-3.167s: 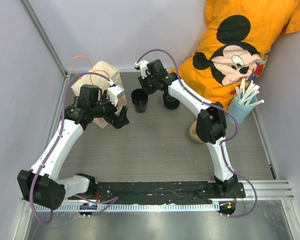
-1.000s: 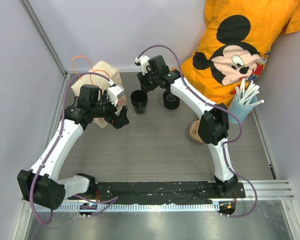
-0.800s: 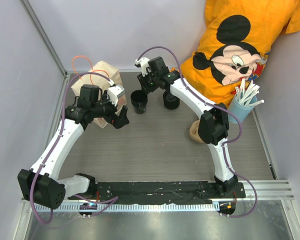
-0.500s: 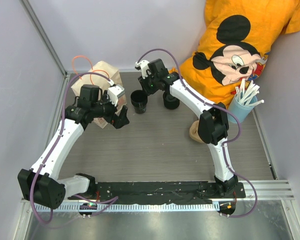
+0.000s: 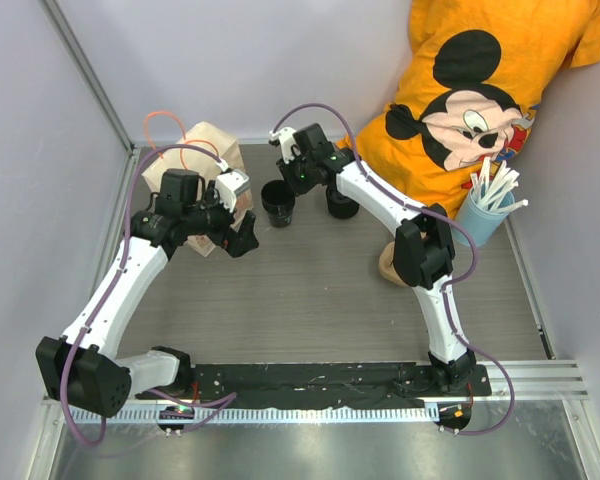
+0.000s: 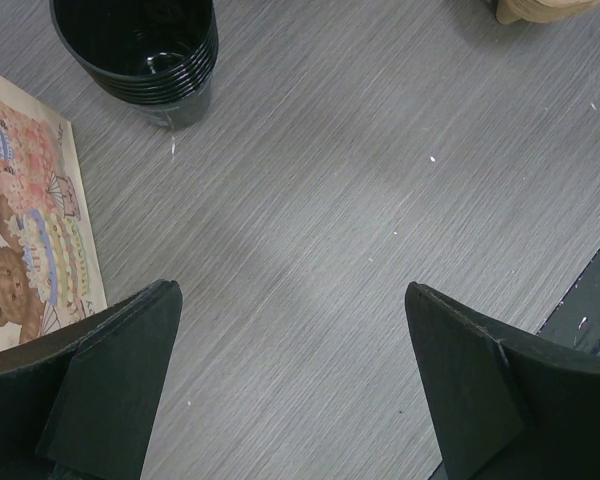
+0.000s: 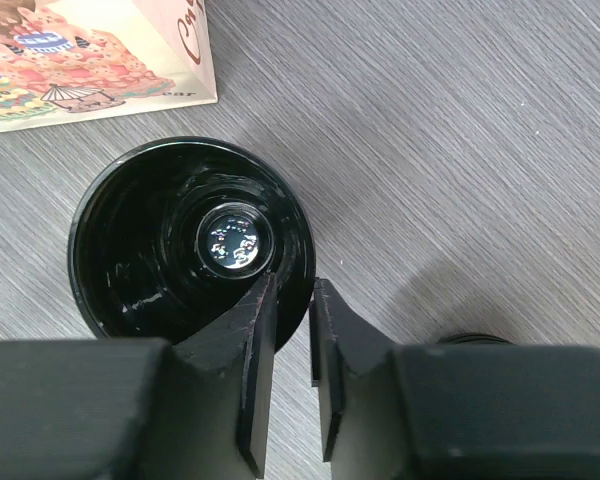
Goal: Pack the takeout coffee
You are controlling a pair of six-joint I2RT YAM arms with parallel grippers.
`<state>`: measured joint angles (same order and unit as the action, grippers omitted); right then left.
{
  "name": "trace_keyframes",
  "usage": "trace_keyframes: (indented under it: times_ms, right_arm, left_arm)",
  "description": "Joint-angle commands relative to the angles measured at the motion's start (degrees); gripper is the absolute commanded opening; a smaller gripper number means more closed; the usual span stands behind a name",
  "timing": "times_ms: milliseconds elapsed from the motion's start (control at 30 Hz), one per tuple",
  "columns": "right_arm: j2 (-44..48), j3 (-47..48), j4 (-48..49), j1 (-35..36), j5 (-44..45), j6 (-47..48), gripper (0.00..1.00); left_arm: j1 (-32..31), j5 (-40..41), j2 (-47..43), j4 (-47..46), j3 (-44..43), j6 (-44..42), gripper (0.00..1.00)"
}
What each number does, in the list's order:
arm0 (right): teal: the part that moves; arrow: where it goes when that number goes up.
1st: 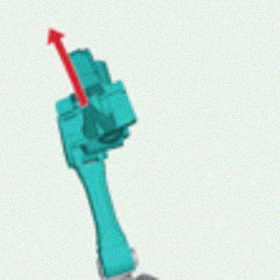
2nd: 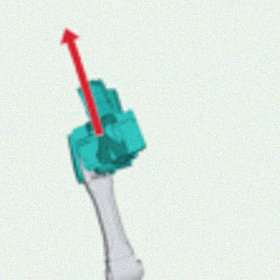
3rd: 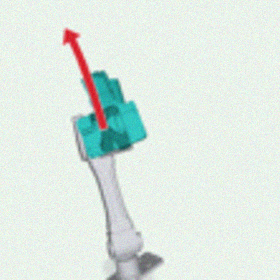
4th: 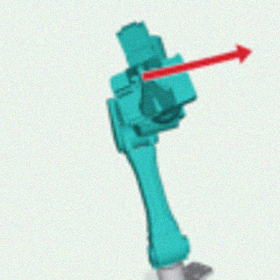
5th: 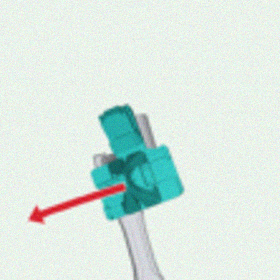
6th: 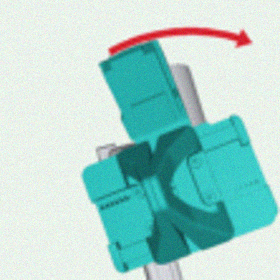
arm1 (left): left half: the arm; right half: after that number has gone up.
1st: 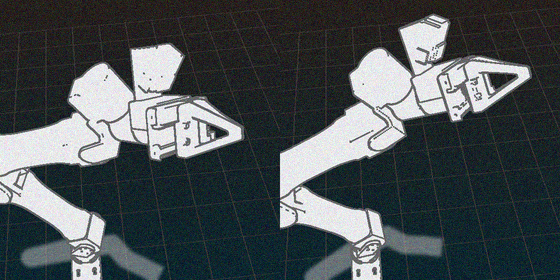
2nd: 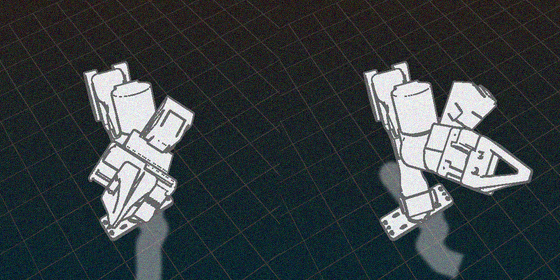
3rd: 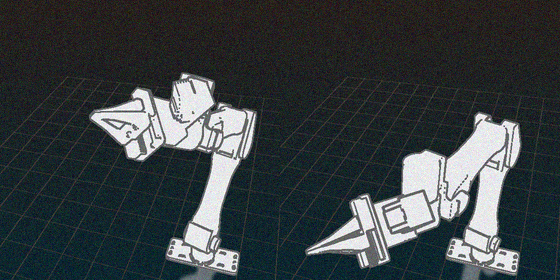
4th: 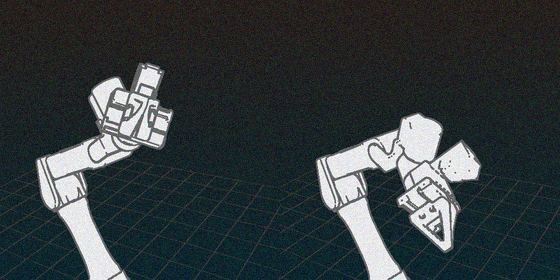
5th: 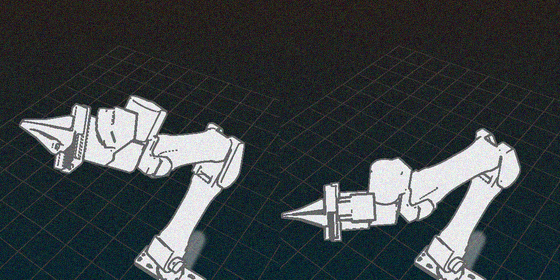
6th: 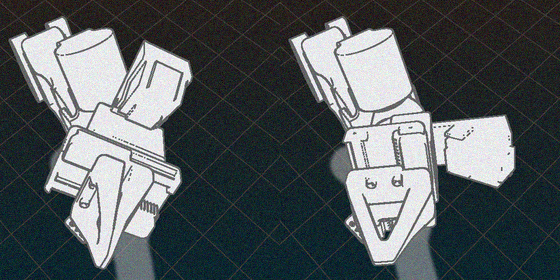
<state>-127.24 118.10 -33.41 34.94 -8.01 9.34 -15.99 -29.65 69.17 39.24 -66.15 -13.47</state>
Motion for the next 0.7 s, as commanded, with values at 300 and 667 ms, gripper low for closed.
trace_keyframes:
  times_ms: [300,667]
  right_arm:
    - [2.7,-0.3,3.1,0.4,1.1,0.9,0.30]
    - [3.8,0.9,3.0,0.5,1.8,1.0,0.29]
  left_arm:
    - [0.4,-1.5,0.0,-2.2,0.0,0.6,1.00]
    - [0.4,-1.6,0.2,-2.3,0.1,0.6,1.00]
